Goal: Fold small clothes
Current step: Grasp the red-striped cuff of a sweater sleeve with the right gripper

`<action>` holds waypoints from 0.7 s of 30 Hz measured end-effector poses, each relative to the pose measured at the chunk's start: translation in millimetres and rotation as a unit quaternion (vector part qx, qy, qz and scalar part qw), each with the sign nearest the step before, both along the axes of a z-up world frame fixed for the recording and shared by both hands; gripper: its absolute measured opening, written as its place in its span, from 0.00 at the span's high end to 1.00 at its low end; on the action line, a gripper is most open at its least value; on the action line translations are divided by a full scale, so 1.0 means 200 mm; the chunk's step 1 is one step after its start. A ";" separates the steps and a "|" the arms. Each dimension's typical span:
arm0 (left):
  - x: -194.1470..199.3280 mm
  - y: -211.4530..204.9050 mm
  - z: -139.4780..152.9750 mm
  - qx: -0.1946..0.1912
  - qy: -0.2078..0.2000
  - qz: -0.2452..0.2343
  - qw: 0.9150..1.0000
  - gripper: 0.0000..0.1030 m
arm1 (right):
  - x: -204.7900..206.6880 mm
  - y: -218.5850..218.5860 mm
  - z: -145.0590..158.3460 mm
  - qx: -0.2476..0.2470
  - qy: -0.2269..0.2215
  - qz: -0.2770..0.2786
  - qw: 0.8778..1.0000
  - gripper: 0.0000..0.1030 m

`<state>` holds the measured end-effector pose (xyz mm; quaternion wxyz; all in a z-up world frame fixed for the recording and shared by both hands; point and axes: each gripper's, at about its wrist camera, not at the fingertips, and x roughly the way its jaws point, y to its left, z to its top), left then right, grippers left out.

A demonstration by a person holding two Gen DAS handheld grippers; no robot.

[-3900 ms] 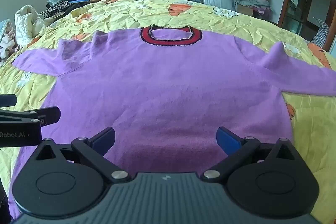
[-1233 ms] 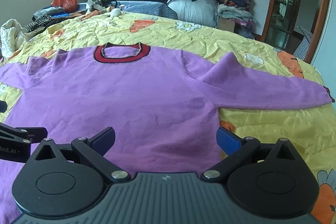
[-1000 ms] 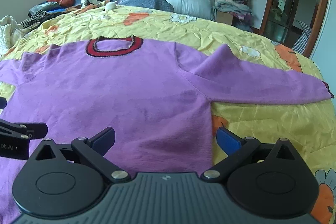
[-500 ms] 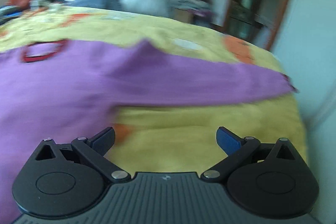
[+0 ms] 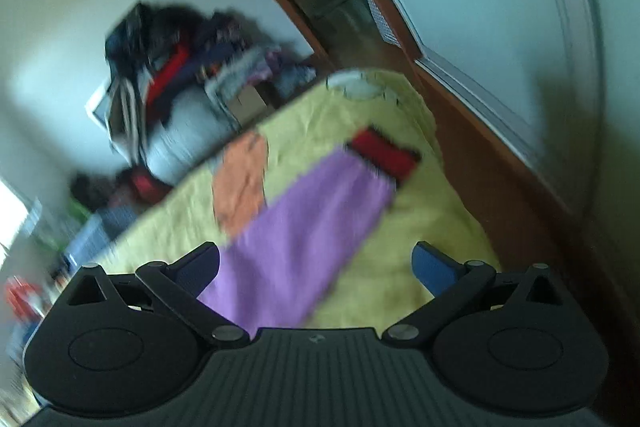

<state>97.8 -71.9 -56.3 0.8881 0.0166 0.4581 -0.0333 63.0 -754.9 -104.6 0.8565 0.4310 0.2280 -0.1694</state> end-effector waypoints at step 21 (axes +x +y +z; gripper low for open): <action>-0.05 0.24 -0.13 0.001 -0.003 0.037 0.999 0.00 | 0.16 0.41 0.37 -0.081 -0.066 0.055 0.993 0.97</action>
